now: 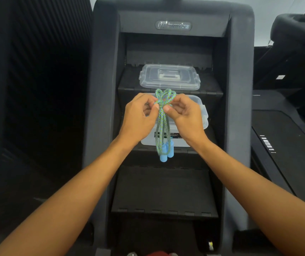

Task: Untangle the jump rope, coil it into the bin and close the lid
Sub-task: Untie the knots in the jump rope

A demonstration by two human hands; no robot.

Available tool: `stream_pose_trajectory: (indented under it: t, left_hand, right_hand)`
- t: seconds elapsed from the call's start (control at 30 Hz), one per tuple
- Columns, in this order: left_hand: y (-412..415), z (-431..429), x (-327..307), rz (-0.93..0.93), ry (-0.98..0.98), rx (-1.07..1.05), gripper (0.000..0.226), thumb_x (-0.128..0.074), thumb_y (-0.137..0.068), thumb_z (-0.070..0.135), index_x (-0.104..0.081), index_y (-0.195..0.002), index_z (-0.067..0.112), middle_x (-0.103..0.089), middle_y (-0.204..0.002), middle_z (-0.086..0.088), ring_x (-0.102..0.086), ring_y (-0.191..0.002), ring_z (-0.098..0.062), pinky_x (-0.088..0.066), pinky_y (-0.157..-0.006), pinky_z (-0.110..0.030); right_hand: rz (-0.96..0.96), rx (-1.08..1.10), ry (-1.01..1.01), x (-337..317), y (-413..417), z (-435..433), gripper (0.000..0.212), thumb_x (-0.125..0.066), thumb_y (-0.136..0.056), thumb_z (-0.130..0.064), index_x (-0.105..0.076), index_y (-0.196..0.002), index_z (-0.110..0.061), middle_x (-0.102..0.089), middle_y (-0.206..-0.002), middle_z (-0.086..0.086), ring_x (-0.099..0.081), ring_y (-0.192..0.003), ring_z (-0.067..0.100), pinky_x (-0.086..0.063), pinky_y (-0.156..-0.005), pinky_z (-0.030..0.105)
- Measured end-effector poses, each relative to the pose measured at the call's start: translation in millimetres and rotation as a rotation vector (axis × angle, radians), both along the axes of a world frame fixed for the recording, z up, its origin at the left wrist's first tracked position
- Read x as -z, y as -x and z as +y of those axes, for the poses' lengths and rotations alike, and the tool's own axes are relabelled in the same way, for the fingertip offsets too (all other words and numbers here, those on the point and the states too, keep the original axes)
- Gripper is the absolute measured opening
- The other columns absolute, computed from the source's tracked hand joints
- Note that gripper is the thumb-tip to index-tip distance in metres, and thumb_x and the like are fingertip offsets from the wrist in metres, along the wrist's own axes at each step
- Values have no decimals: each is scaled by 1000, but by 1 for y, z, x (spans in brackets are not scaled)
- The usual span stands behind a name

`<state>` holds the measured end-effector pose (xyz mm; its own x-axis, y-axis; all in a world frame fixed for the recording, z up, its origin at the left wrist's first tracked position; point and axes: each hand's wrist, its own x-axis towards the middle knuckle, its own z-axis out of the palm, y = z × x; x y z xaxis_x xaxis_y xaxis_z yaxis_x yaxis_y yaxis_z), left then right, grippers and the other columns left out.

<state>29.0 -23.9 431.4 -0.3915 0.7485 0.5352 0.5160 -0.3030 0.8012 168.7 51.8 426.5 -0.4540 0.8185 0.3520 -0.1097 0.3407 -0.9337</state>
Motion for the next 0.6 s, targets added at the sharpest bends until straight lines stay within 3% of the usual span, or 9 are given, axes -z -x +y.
stream_pose_trajectory:
  t: [0.07,0.17,0.23,0.37,0.5,0.6]
  left_hand:
    - [1,0,-1,-10,9,15,13,-65,-92,1,-62,-84,10,-65,-107,-2,-72,-94,-15,-58,-81,-20]
    - [2,-1,-3,-7,30,25,13,-67,-92,3,-63,-84,12,-66,-107,-4,-72,-94,-13,-58,-82,-20]
    - [1,-2,-4,-19,32,15,16,-68,-91,2,-63,-82,14,-67,-106,-6,-72,-93,-14,-58,-82,-20]
    - [1,-3,-2,-57,36,21,15,-69,-89,1,-65,-83,13,-70,-105,-7,-72,-95,-17,-58,-84,-23]
    - [7,-1,-2,-146,43,25,7,-67,-90,3,-65,-84,1,-72,-103,-7,-73,-98,-18,-60,-89,-32]
    - [6,-3,-4,-124,38,-6,10,-68,-91,1,-64,-82,-1,-72,-103,-10,-74,-92,-16,-60,-84,-27]
  right_hand:
    - [-18,2,-16,-1,0,0,16,-68,-91,-4,-68,-94,-20,-76,-101,8,-74,-102,23,-58,-94,44]
    - [21,-52,71,0,-2,3,14,-62,-93,4,-67,-106,1,-74,-109,14,-71,-109,26,-56,-100,44]
    - [39,-85,108,1,-5,3,18,-59,-94,7,-64,-111,6,-73,-112,14,-70,-111,25,-55,-101,44]
    - [68,-163,159,1,-9,5,15,-60,-91,-1,-66,-100,-11,-73,-107,10,-68,-105,25,-54,-99,45]
    - [109,-264,239,-1,-12,7,14,-55,-96,0,-56,-89,-12,-74,-100,1,-69,-100,21,-54,-93,37]
    - [77,-291,238,-7,-15,6,12,-57,-98,0,-56,-93,-10,-74,-103,4,-69,-102,23,-54,-96,39]
